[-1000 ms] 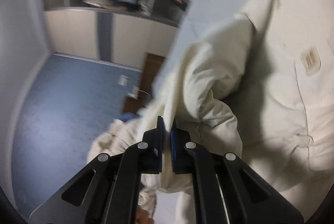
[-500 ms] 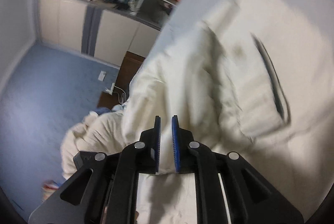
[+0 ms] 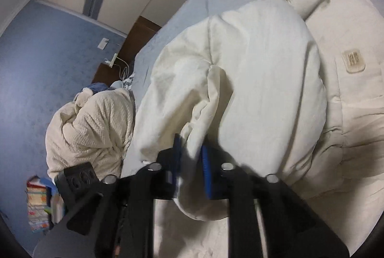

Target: Fold large clothes

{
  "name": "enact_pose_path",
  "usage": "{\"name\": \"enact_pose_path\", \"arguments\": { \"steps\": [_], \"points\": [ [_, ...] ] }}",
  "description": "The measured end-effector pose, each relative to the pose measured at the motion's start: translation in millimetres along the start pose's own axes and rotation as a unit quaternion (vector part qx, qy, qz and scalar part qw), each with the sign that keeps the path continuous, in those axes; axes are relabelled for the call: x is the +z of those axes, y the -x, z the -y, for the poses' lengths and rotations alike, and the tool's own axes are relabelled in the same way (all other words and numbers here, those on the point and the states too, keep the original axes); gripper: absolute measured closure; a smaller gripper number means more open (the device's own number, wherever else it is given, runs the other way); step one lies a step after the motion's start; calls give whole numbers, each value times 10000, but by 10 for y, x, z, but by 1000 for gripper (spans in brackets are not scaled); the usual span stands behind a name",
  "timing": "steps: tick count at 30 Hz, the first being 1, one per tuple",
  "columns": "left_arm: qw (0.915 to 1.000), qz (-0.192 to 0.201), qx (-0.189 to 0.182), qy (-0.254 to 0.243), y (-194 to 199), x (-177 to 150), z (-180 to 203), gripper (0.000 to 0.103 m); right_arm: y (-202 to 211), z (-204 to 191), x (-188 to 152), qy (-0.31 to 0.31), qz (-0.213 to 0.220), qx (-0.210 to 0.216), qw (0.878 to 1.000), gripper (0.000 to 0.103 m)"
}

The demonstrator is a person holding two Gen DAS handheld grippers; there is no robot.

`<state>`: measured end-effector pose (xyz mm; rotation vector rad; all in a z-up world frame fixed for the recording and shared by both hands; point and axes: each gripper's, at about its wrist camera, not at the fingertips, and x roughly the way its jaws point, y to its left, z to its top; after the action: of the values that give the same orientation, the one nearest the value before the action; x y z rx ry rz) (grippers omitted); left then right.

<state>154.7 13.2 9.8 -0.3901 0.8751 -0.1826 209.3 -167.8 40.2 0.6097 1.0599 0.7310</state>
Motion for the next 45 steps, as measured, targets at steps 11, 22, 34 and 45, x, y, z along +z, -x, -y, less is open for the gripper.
{"name": "enact_pose_path", "arguments": {
  "steps": [11, 22, 34, 45],
  "points": [
    [9997, -175, 140, 64, -29, -174, -95, 68, 228, 37, -502, 547, 267, -331, 9976, 98],
    [9985, 233, 386, -317, 156, 222, 90, 55, 121, 300, -598, 400, 177, -407, 9982, 98],
    [9847, -220, 1396, -1022, -435, -148, 73, 79, -84, 240, -654, 1227, 73, -1145, 9858, 98],
    [9867, -77, 1354, -898, -538, -283, -62, 78, -252, 330, -720, 1477, 103, -1309, 9803, 98]
  ]
}}
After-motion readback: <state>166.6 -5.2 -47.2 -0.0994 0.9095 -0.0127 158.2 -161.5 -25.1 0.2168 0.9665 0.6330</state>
